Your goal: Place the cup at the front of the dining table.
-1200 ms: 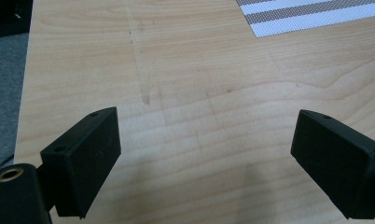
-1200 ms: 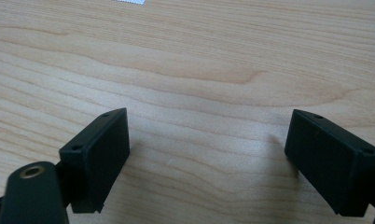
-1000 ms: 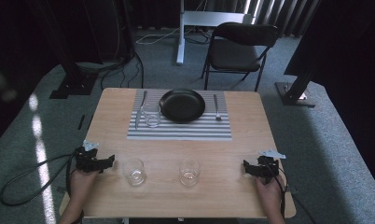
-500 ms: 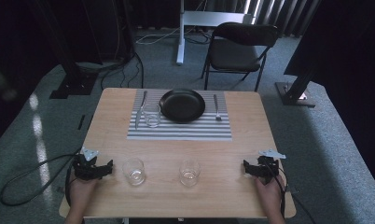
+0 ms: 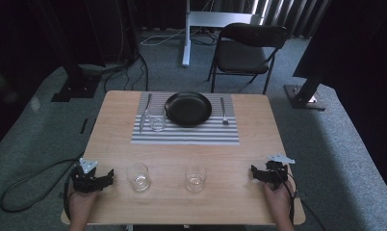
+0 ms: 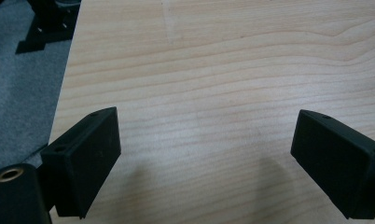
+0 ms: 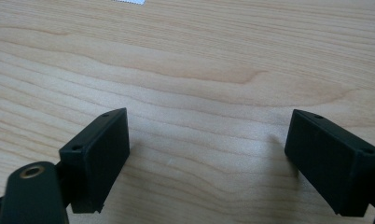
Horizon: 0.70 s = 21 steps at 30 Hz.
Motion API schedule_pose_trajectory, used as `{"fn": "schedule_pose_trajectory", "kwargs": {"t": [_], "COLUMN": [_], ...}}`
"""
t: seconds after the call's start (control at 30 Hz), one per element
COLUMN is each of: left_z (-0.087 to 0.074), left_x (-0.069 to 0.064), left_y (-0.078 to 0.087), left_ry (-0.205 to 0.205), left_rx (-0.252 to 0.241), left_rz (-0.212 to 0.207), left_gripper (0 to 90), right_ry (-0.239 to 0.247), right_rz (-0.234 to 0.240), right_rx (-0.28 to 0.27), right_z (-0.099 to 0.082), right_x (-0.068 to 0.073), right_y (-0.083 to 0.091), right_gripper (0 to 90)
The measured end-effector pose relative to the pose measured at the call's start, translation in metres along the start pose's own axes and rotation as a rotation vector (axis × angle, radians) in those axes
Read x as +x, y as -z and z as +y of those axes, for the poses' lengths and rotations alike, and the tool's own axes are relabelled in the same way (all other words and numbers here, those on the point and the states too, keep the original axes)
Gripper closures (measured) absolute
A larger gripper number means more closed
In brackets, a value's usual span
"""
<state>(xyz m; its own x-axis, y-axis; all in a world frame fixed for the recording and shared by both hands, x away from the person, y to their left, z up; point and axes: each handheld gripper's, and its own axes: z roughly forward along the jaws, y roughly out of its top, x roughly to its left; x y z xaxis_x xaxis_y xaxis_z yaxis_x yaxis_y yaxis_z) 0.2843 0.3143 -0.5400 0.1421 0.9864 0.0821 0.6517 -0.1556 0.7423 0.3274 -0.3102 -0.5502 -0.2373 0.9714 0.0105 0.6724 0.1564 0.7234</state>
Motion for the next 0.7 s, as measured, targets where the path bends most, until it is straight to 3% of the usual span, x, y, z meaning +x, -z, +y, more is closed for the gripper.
{"fn": "schedule_pose_trajectory", "kwargs": {"t": [0.13,0.23,0.3,0.4,0.47,0.7], "left_z": [-0.003,-0.006,-0.008,-0.012,-0.013,-0.02], "left_x": [-0.003,-0.001,-0.001,0.002,0.002,0.002], "left_y": [0.003,0.006,0.008,0.014,0.016,0.031], "left_ry": [-0.018,-0.005,0.0,0.041,0.047,0.053], "left_rx": [0.01,0.004,0.011,-0.009,-0.011,-0.038], "left_rz": [0.019,0.004,0.018,0.009,0.008,0.051], "left_gripper": [8.8,8.8,8.8,8.8,8.8,8.8], "right_ry": [0.0,0.0,-0.001,-0.001,0.0,0.0], "right_rz": [0.0,0.0,0.0,0.0,0.0,0.0], "right_rx": [0.0,0.0,0.0,0.0,0.0,0.0], "right_z": [0.0,0.0,0.0,0.0,0.0,0.0], "right_x": [0.0,0.0,0.0,0.0,0.0,0.0], "right_y": [0.0,0.0,0.0,0.0,0.0,0.0], "right_gripper": [13.3,13.3,13.3,13.3,13.3,13.3]}}
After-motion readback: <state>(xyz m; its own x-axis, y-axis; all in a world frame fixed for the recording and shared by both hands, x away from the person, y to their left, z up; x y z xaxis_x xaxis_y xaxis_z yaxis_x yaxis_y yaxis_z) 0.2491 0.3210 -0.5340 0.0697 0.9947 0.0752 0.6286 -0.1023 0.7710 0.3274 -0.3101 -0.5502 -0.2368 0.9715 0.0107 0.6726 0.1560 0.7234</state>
